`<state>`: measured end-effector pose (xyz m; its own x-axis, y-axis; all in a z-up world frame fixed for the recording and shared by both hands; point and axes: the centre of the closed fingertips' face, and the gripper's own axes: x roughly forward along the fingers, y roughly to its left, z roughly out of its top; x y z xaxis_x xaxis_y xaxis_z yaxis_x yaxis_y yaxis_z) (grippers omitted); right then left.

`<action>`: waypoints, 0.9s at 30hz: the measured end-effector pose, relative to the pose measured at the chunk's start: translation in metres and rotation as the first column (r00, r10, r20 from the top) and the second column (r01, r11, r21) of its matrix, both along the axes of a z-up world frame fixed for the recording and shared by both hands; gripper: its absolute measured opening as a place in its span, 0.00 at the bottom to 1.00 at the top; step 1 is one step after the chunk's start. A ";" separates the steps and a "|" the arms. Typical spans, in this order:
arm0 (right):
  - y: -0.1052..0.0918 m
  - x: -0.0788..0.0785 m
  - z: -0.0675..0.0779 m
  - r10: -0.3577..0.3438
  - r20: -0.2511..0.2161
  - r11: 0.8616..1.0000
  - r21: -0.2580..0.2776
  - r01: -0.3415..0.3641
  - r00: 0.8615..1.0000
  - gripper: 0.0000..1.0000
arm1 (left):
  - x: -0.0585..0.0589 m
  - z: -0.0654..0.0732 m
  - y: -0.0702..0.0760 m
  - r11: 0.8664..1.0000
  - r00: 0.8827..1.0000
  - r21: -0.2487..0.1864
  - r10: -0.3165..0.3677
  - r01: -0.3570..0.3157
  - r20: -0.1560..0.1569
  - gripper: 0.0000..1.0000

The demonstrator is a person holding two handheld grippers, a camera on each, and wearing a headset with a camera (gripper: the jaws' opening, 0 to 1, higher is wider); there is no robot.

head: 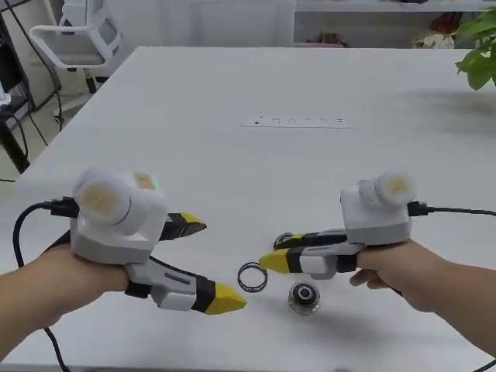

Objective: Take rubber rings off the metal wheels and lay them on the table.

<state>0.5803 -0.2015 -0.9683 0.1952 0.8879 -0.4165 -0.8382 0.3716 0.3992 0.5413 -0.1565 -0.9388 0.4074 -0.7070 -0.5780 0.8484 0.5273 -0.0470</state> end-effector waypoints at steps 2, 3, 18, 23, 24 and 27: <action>-0.003 0.001 0.007 -0.006 0.018 1.000 0.007 0.006 1.000 0.32 | 0.003 0.000 -0.003 1.000 1.000 -0.002 -0.002 0.002 -0.001 0.82; -0.006 0.002 0.011 -0.013 0.029 1.000 0.013 0.012 0.999 0.32 | 0.004 0.001 -0.004 1.000 1.000 -0.004 -0.003 0.003 -0.001 0.82; -0.046 0.022 0.026 -0.116 0.046 0.992 0.047 0.113 0.992 0.29 | 0.029 0.001 -0.015 1.000 1.000 -0.030 0.009 -0.010 -0.009 0.80; -0.052 0.023 0.022 -0.125 0.049 0.992 0.038 0.123 0.991 0.28 | 0.036 0.000 -0.022 1.000 1.000 -0.025 0.006 -0.006 -0.009 0.79; -0.053 0.024 0.021 -0.128 0.046 0.991 0.037 0.126 0.991 0.29 | 0.036 -0.001 -0.024 1.000 1.000 -0.026 0.003 -0.003 -0.010 0.79; -0.057 0.026 0.017 -0.137 0.043 0.990 0.031 0.136 0.990 0.29 | 0.041 -0.005 -0.026 1.000 1.000 -0.019 -0.003 0.003 -0.011 0.78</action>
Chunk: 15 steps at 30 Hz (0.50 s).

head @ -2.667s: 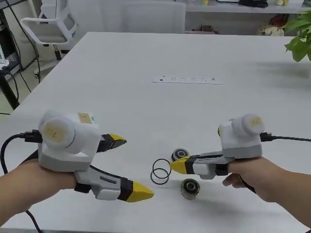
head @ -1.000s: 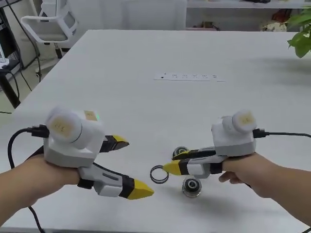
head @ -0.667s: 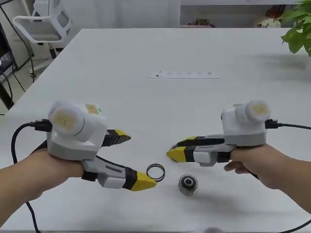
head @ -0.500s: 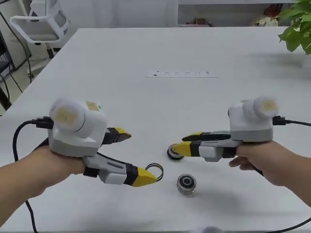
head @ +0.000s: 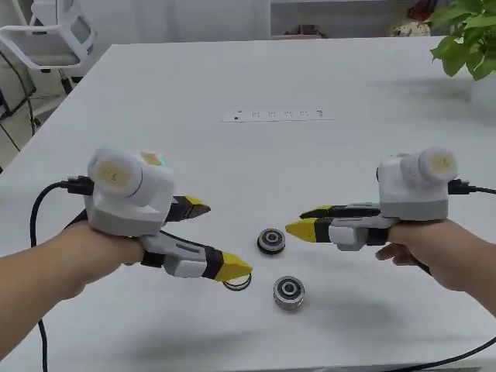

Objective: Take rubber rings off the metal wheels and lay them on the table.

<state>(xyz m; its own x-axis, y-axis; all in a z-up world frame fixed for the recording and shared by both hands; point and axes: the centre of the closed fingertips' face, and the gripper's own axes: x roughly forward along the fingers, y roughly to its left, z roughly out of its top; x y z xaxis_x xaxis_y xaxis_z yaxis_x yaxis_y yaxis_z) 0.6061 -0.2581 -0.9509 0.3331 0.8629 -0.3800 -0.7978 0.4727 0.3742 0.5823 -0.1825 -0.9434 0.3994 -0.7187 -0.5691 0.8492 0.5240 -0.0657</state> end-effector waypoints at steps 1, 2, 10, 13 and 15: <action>-0.001 0.001 -0.002 -0.004 -0.004 1.000 -0.001 0.004 1.000 0.29 | 0.002 -0.002 -0.001 1.000 1.000 0.003 -0.002 0.002 -0.002 0.77; -0.002 0.001 -0.003 -0.006 -0.005 1.000 -0.003 0.006 1.000 0.28 | 0.003 -0.003 -0.002 1.000 1.000 0.004 -0.003 0.003 -0.005 0.77; -0.007 0.000 -0.020 -0.001 -0.011 0.999 -0.043 0.001 1.000 0.27 | 0.010 -0.014 -0.008 1.000 1.000 0.018 -0.014 0.014 -0.022 0.70; -0.006 -0.001 -0.026 0.004 -0.009 0.998 -0.062 -0.005 1.000 0.27 | 0.011 -0.018 -0.012 1.000 0.999 0.020 -0.018 0.019 -0.028 0.69; -0.006 -0.002 -0.030 0.012 -0.003 0.997 -0.078 -0.012 1.000 0.28 | 0.011 -0.021 -0.014 0.999 0.999 0.022 -0.025 0.025 -0.031 0.67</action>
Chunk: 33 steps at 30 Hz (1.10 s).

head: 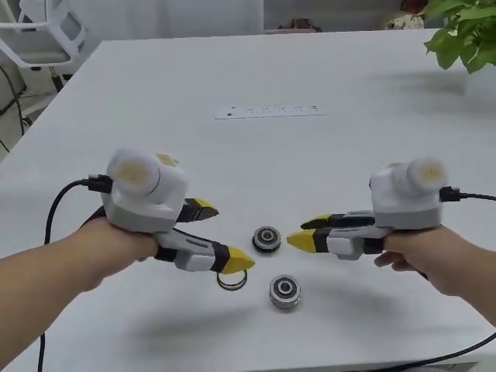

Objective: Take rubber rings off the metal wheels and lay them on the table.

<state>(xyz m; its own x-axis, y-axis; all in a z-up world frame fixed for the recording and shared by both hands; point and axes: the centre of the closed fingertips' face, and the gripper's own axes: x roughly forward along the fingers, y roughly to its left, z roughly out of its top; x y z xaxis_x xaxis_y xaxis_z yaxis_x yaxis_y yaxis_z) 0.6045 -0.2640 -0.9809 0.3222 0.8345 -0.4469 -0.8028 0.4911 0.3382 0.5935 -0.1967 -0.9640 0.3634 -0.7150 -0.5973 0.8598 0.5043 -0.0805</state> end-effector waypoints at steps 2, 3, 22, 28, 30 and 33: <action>0.001 0.000 -0.004 0.011 0.004 1.000 -0.012 -0.011 1.000 0.28 | 0.000 -0.002 -0.002 1.000 1.000 0.005 -0.005 0.005 -0.003 0.66; 0.001 0.000 -0.006 0.015 0.005 1.000 -0.017 -0.015 1.000 0.28 | 0.001 -0.004 -0.003 1.000 1.000 0.007 -0.009 0.009 -0.005 0.65; 0.007 0.004 -0.024 0.043 0.012 0.998 -0.057 -0.042 0.999 0.27 | 0.015 -0.018 -0.020 0.999 0.999 -0.003 -0.034 0.034 -0.031 0.50; 0.006 0.005 -0.027 0.043 0.009 0.997 -0.060 -0.043 0.999 0.27 | 0.018 -0.021 -0.026 0.999 0.999 -0.008 -0.039 0.039 -0.037 0.44; 0.007 0.003 -0.027 0.045 0.009 0.997 -0.059 -0.044 0.999 0.27 | 0.019 -0.022 -0.028 0.999 0.998 -0.005 -0.041 0.041 -0.039 0.43; 0.009 -0.001 -0.026 0.050 0.010 0.997 -0.064 -0.049 0.999 0.27 | 0.021 -0.023 -0.032 0.999 0.998 -0.010 -0.047 0.046 -0.042 0.40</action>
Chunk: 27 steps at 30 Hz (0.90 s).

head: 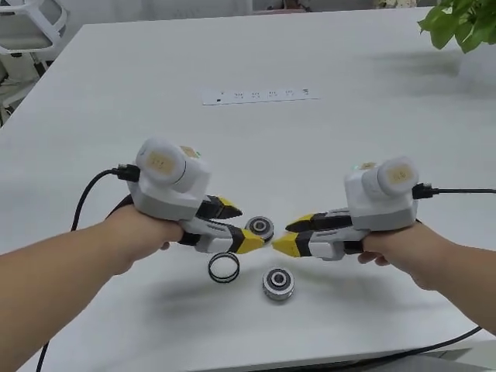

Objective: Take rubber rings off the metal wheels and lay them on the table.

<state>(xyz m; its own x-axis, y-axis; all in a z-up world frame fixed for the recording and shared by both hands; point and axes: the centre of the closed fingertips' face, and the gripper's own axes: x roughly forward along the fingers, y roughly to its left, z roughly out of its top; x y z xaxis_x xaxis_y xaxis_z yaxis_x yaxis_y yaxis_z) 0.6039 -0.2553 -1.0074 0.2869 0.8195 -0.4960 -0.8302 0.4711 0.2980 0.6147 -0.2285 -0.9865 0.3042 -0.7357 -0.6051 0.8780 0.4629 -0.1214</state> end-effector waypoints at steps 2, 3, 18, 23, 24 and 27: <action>0.000 -0.001 0.000 0.002 0.001 1.000 -0.002 -0.002 1.000 0.27 | 0.001 0.000 -0.003 1.000 1.000 -0.005 -0.004 0.004 0.001 0.38; 0.001 -0.002 0.000 0.002 0.001 1.000 -0.002 -0.002 1.000 0.27 | 0.001 0.000 -0.004 1.000 1.000 -0.004 -0.003 0.003 0.001 0.37; -0.003 -0.001 -0.002 0.000 0.002 1.000 -0.005 0.000 1.000 0.26 | 0.008 -0.012 -0.012 1.000 1.000 0.018 -0.009 0.009 0.022 0.23; -0.003 0.000 -0.003 -0.002 0.002 1.000 -0.003 0.002 1.000 0.25 | 0.010 -0.013 -0.008 0.998 0.998 0.058 -0.020 0.016 0.067 0.17; -0.003 0.001 -0.003 -0.003 0.003 1.000 -0.003 0.003 1.000 0.25 | 0.011 -0.014 -0.008 0.998 0.997 0.066 -0.026 0.021 0.075 0.16; -0.002 0.002 -0.002 -0.003 0.005 1.000 -0.002 0.003 1.000 0.26 | 0.011 -0.014 -0.009 0.996 0.995 0.079 -0.035 0.028 0.090 0.15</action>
<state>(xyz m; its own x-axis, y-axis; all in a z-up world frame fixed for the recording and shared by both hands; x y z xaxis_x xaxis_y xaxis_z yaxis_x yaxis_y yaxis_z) 0.6057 -0.2577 -1.0094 0.2918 0.8175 -0.4965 -0.8301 0.4743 0.2932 0.6258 -0.2375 -1.0001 0.3381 -0.6979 -0.6313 0.8983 0.4394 -0.0048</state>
